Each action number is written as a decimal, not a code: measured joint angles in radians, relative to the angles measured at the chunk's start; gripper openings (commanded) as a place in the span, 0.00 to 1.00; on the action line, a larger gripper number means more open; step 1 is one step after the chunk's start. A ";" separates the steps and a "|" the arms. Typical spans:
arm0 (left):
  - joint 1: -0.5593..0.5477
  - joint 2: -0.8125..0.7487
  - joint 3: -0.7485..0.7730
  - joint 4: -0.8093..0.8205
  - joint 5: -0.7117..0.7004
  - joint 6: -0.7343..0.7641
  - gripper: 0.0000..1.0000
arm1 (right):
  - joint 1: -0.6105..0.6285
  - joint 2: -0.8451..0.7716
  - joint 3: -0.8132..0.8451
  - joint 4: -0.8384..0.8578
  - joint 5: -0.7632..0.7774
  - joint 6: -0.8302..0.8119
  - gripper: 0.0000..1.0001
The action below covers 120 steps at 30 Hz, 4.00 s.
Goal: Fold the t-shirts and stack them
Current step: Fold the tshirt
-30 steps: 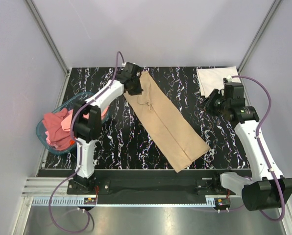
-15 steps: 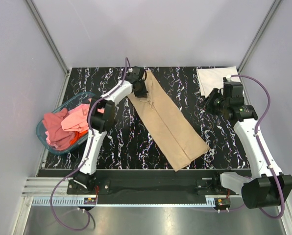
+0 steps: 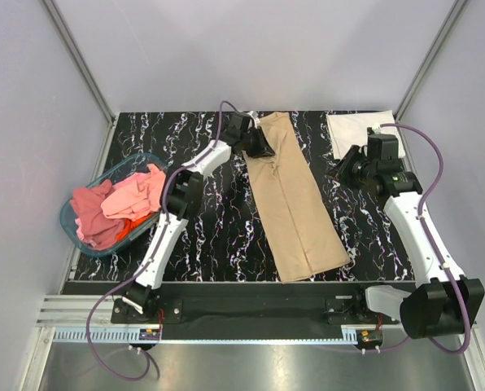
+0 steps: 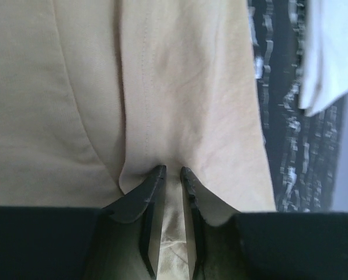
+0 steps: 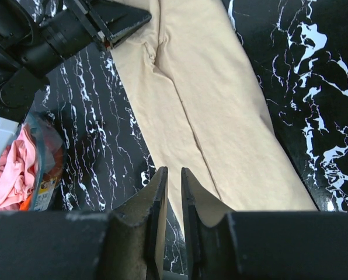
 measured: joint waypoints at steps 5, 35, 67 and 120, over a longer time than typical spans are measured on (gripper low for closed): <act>0.007 0.036 0.021 0.081 0.148 -0.039 0.35 | 0.000 0.024 -0.005 0.011 0.000 0.003 0.22; -0.196 -0.621 -0.878 0.054 0.069 0.058 0.09 | 0.000 -0.089 -0.055 0.009 -0.028 0.011 0.24; -0.010 -0.602 -0.871 -0.133 -0.101 0.154 0.11 | 0.032 0.159 -0.211 0.113 -0.084 0.044 0.23; -0.412 -1.229 -1.685 0.059 -0.135 -0.061 0.12 | 0.447 0.096 -0.321 -0.097 0.217 0.348 0.00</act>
